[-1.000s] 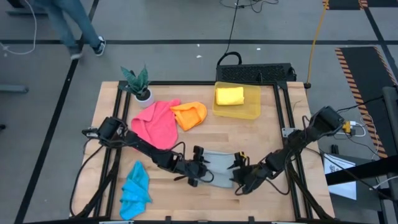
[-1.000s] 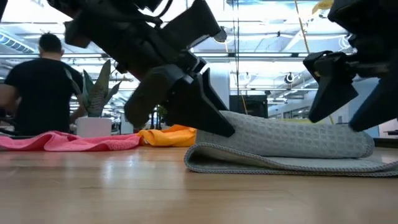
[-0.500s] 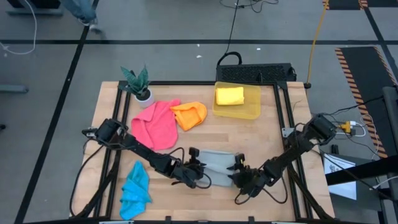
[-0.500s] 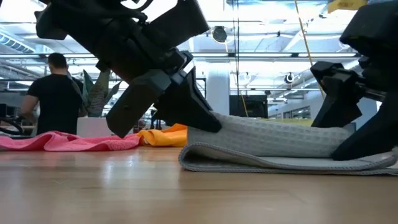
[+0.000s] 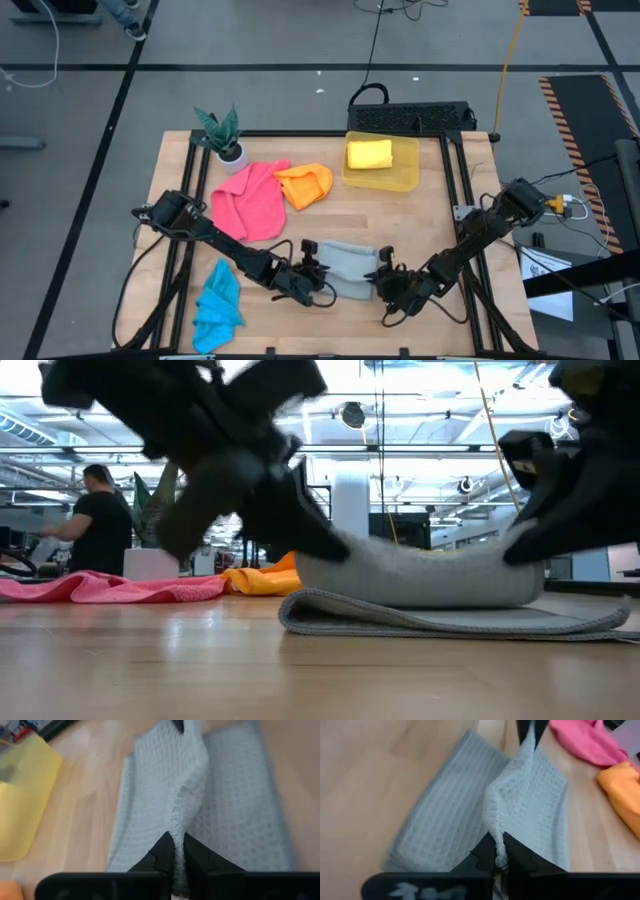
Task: Fold microfiber towels
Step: Fold the gray kitchen towel
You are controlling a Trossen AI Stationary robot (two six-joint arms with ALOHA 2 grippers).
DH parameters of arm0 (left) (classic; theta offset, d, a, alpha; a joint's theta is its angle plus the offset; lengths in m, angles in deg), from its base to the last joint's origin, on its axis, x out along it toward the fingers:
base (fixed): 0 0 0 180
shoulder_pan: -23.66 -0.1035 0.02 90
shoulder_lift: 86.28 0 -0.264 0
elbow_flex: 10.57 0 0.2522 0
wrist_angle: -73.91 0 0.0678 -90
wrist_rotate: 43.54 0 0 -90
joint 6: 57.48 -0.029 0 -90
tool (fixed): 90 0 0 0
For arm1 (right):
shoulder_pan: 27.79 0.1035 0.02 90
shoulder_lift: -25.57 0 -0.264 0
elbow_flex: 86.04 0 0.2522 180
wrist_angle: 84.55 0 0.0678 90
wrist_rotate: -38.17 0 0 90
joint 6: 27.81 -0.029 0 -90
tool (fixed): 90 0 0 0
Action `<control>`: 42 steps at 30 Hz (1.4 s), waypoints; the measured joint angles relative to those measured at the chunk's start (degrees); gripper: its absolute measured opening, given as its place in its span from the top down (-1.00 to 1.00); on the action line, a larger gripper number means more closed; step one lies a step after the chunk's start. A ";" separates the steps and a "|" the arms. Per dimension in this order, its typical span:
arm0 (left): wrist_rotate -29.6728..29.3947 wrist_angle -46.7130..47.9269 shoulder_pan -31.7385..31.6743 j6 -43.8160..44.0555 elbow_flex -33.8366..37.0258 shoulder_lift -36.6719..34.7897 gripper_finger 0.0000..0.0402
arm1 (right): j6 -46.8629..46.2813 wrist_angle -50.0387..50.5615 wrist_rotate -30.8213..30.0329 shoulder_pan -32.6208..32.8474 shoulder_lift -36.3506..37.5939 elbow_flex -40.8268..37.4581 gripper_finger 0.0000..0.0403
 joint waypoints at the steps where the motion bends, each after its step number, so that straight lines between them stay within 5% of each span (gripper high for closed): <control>1: -0.12 0.88 0.48 0.00 0.00 -1.11 0.88 | -0.19 -0.01 0.06 0.02 1.07 0.00 0.93; 8: 2.42 2.67 4.33 -0.15 0.00 -9.49 0.92 | -0.38 -1.24 0.51 2.65 12.86 0.00 0.96; 12: 6.79 1.99 5.94 1.24 -0.09 -13.98 0.84 | -0.76 -6.20 6.41 3.78 18.62 0.00 0.97; 17: 8.01 -0.99 7.94 2.19 -0.14 -19.04 0.90 | 0.28 -18.07 13.97 4.51 21.95 0.00 0.95; 23: 12.03 -5.77 8.19 1.85 -0.22 -23.59 0.92 | -2.12 -23.19 14.71 3.81 25.44 0.00 0.95; 32: 13.30 7.37 1.47 5.09 0.02 -24.40 0.96 | -10.72 -5.37 14.07 -4.36 28.47 0.02 0.95; 37: 8.70 14.74 -3.69 7.52 0.00 -21.39 0.89 | -9.56 7.23 8.98 -10.51 27.78 -0.08 0.95; 42: 7.13 17.03 -8.47 6.51 -0.04 -16.31 0.96 | -0.94 2.39 7.63 -15.84 27.80 -5.68 0.95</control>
